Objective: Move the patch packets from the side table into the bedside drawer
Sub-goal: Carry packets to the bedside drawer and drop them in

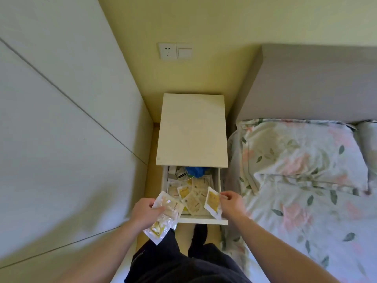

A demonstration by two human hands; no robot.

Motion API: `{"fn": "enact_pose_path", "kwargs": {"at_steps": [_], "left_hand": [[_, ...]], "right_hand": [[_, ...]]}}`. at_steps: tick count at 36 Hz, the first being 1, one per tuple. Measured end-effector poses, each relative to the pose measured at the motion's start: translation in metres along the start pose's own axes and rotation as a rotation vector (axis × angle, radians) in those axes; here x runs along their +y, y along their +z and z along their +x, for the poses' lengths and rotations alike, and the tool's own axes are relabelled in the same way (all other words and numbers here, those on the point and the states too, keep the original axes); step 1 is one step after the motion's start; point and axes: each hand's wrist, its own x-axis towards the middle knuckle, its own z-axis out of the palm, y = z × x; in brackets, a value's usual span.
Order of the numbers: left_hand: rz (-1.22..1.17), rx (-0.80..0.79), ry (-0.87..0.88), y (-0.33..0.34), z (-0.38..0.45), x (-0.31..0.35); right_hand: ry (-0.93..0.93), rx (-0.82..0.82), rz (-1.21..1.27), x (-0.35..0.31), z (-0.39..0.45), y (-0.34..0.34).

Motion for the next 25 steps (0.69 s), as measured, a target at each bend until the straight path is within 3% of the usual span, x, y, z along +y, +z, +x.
{"fn": "enact_pose_path", "kwargs": {"at_steps": [10,16,20,23,25], "left_hand": [[-0.412,0.025,-0.083,-0.008,-0.026,0.002],[-0.673,-0.074,-0.124,0.007,-0.026,0.013],[-0.807,-0.114,-0.151,0.022,-0.021,0.030],[-0.852,-0.145,-0.163,0.034,-0.019,0.043],[-0.803,-0.154,-0.155,0.043,-0.017,0.046]], "right_hand": [[0.111,-0.161,-0.114,-0.018,0.005,0.009],[0.130,-0.693,-0.081,-0.005,-0.017,0.007],[0.209,-0.875,0.077,-0.006,-0.037,0.006],[0.192,-0.879,0.152,-0.004,-0.044,0.009],[0.162,-0.782,0.148,-0.001,-0.045,0.010]]}}
